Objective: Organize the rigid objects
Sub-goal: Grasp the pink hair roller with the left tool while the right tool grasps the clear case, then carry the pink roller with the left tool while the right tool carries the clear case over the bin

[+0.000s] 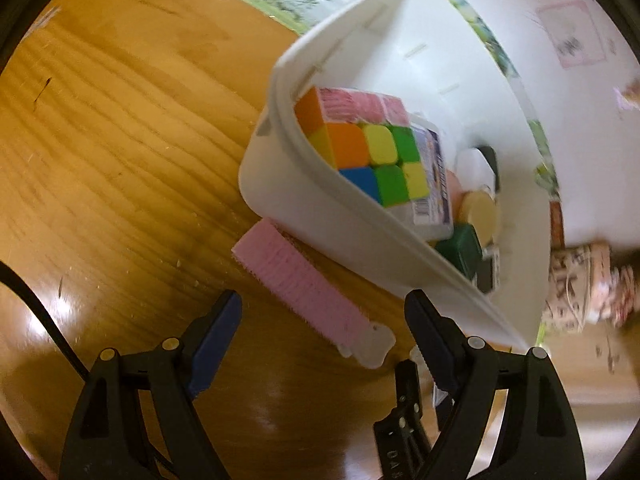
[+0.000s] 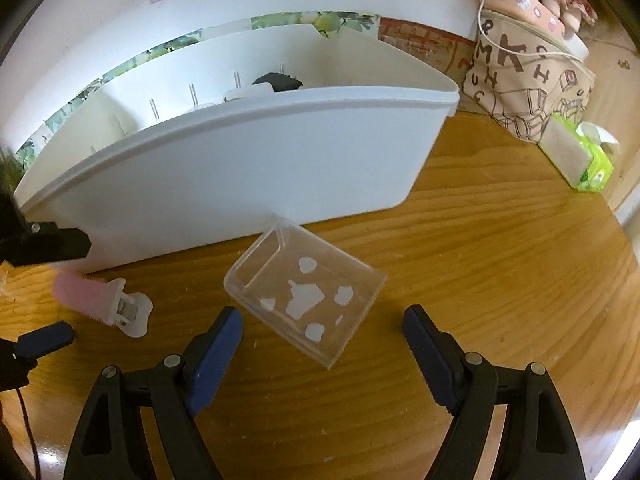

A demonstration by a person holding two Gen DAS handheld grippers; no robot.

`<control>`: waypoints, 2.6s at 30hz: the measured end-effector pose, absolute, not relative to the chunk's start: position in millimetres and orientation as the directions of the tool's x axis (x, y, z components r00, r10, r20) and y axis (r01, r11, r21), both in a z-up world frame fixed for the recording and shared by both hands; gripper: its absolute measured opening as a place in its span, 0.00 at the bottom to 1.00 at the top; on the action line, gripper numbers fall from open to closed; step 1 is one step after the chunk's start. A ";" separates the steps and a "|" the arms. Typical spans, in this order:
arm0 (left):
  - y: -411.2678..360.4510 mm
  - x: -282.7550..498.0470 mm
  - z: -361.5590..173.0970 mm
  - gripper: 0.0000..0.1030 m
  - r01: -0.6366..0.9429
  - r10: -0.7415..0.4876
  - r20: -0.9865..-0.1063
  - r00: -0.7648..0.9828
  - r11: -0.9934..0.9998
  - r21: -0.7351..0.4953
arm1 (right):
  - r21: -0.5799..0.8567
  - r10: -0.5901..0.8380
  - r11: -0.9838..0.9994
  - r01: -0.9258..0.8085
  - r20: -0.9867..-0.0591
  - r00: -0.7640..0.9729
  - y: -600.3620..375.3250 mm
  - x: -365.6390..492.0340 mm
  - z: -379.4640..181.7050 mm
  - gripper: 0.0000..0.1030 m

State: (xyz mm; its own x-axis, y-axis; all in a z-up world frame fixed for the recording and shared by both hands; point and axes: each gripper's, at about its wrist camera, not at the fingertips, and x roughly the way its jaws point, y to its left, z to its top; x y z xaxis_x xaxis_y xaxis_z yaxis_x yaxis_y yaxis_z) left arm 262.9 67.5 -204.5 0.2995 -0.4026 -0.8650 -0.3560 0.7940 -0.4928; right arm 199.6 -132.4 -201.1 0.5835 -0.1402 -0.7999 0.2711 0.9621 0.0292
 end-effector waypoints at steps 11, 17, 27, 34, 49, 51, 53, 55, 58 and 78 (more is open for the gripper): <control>47.4 267.5 -206.4 0.83 -0.435 -0.253 -0.931 0.263 0.831 -0.348 | 0.024 -0.105 0.980 0.197 -0.782 0.614 -132.4 210.8 -201.3 0.81; 37.5 270.6 -208.6 0.82 -0.477 -0.183 -0.951 0.251 0.831 -0.286 | 0.014 -0.086 0.988 0.153 -0.775 0.625 -135.8 212.8 -201.2 0.81; 21.0 271.2 -207.1 0.62 -0.542 -0.089 -0.961 0.263 0.810 -0.223 | 0.009 -0.057 0.995 0.099 -0.762 0.645 -143.6 221.2 -200.5 0.81; 26.4 264.1 -206.5 0.36 -0.573 -0.092 -0.954 0.284 0.782 -0.246 | 0.030 -0.019 0.998 0.062 -0.754 0.657 -147.8 224.1 -199.9 0.78; 48.3 243.3 -207.6 0.27 -0.558 -0.159 -0.934 0.321 0.765 -0.322 | 0.030 0.015 0.999 0.011 -0.747 0.664 -142.3 216.6 -198.6 0.67; 52.9 238.5 -208.1 0.27 -0.547 -0.166 -0.932 0.323 0.771 -0.327 | 0.030 0.018 1.000 0.006 -0.746 0.665 -139.3 214.3 -197.7 0.67; 56.3 233.4 -207.9 0.26 -0.540 -0.176 -0.930 0.323 0.773 -0.333 | 0.029 0.022 1.000 -0.001 -0.746 0.666 -135.6 211.7 -197.1 0.67; 59.0 230.6 -207.3 0.25 -0.535 -0.182 -0.929 0.322 0.774 -0.337 | 0.031 0.030 0.999 -0.010 -0.747 0.664 -130.8 208.4 -197.1 0.66; 69.1 222.7 -208.4 0.25 -0.529 -0.190 -0.928 0.320 0.777 -0.341 | 0.031 0.036 0.999 -0.020 -0.751 0.660 -122.2 203.6 -198.7 0.66; 156.9 190.4 -149.0 0.24 -0.503 -0.109 -0.946 0.306 0.825 -0.258 | 0.150 0.188 0.982 -0.115 -0.802 0.566 -45.9 165.9 -172.1 0.66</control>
State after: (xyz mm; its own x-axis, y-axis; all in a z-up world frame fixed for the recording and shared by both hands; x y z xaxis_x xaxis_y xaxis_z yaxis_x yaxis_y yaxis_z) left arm 190.4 156.9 -149.0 0.3056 -0.1092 -0.9459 -0.5032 0.8248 -0.2578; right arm 165.9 -45.9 -172.1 0.5663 0.1884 -0.8024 -0.1148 0.9821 0.1496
